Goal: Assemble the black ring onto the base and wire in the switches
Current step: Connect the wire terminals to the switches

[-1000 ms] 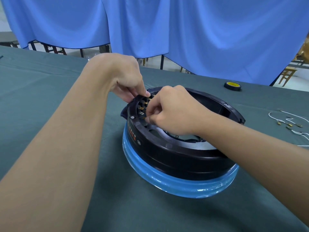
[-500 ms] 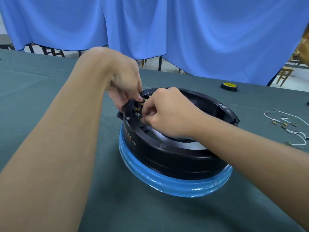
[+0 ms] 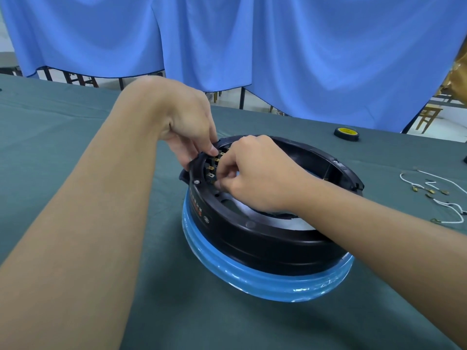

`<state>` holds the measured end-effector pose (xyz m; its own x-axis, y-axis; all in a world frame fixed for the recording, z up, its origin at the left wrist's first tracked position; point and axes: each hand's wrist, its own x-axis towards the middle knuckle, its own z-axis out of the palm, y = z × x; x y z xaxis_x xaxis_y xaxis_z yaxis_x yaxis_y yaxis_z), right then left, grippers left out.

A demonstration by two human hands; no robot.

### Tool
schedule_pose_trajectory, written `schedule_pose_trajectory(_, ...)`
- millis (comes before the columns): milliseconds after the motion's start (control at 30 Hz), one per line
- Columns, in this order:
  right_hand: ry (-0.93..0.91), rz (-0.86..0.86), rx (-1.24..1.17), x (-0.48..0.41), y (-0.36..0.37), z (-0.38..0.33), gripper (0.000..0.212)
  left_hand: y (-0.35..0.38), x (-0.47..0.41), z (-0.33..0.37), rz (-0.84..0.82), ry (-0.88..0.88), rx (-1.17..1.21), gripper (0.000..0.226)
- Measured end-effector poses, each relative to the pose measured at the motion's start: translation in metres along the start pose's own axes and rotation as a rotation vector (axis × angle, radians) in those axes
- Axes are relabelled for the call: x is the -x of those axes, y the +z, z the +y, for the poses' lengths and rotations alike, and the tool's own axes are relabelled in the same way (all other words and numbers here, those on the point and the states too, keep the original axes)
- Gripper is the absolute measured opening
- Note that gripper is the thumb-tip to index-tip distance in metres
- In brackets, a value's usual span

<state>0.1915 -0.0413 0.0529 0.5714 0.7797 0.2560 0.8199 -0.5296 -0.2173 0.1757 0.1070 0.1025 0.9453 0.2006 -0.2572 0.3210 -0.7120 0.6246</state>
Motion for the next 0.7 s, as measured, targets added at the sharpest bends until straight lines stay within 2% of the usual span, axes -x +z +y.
schedule_pose_trajectory(500, 0.036, 0.006, -0.033, 0.0007, 0.0013, -0.0028, 0.017, 0.0017, 0.0006, 0.0031, 0.032, 0.021, -0.043, 0.014)
schedule_pose_trajectory(700, 0.024, 0.000, 0.021, -0.0003, 0.0024, -0.0037, 0.023, 0.0012, -0.0024, 0.0076, 0.025, -0.002, -0.190, 0.015)
